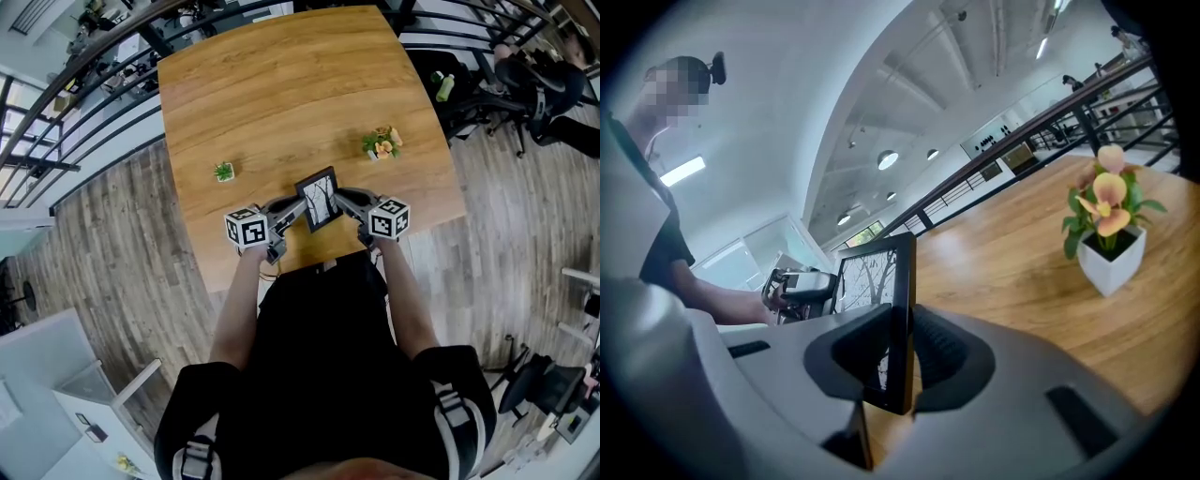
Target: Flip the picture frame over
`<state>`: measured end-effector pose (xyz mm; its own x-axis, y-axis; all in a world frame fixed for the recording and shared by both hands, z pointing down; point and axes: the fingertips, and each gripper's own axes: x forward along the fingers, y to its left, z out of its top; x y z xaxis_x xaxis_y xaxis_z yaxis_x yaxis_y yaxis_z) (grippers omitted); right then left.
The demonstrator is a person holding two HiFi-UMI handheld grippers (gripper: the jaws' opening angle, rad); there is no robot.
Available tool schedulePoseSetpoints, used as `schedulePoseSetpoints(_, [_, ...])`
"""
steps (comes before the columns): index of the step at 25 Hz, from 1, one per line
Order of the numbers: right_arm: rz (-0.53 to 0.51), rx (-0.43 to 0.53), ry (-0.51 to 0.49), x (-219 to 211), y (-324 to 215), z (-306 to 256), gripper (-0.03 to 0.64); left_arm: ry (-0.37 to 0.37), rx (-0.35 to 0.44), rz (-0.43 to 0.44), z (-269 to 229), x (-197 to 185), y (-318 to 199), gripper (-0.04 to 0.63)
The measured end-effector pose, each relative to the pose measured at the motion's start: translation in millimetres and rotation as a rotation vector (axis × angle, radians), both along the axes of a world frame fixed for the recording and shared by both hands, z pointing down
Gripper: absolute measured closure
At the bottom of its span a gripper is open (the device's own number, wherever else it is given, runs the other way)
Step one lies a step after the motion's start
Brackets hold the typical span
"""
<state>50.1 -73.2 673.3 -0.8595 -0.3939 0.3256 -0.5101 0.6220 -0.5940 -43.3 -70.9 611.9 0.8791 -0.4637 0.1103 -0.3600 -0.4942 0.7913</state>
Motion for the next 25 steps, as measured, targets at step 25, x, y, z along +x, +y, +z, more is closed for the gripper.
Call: schedulePoseSetpoints(25, [0.126,-0.068,0.181,3.8,-25.4,30.2,0.535,-0.200,-0.095,-0.142,41.4,-3.1,-40.8,0.514])
